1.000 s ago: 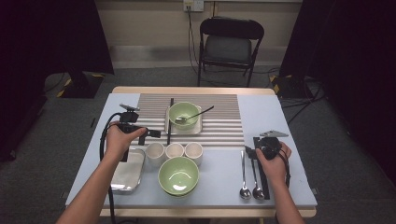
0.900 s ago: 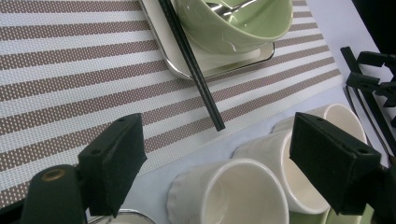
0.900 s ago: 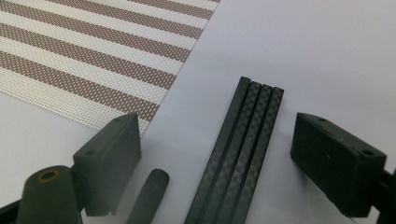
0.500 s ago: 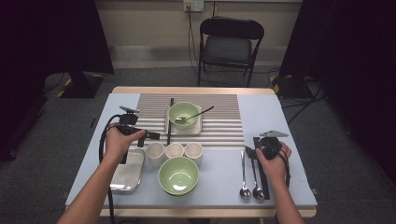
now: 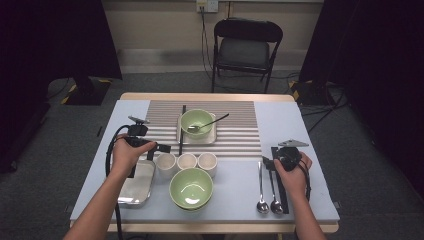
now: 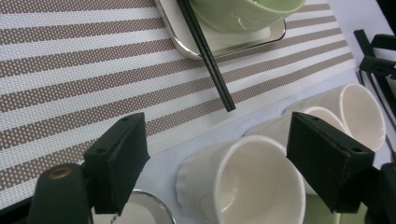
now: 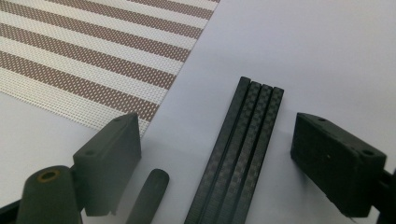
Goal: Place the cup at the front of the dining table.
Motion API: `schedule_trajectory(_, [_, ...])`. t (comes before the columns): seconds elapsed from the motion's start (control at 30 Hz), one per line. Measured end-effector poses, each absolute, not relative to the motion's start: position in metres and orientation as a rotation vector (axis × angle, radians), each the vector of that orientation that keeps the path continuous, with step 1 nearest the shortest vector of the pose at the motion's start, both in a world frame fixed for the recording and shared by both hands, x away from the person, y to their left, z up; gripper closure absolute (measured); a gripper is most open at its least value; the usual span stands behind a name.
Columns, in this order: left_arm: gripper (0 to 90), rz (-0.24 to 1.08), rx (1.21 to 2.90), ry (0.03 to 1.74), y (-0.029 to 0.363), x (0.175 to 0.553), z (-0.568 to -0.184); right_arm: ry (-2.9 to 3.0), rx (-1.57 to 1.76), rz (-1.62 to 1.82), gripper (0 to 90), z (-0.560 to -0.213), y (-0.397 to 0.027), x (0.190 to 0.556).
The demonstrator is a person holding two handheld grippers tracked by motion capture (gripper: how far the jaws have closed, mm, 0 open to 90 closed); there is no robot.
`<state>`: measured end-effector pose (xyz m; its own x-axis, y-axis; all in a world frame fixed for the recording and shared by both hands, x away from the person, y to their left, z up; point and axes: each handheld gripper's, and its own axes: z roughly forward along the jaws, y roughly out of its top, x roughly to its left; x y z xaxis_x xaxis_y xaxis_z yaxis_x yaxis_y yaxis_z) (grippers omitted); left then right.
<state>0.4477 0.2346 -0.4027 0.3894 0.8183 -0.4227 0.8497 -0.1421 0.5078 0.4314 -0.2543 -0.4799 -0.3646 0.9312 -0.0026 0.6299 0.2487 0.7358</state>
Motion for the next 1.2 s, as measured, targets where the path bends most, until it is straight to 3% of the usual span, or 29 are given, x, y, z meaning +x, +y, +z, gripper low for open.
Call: schedule_trajectory(1.2, [27.2,-0.054,2.007,1.435,0.2410,0.4411,-0.4122,2.085,1.421,0.911,15.0,-0.4798,-0.2543,0.4314])
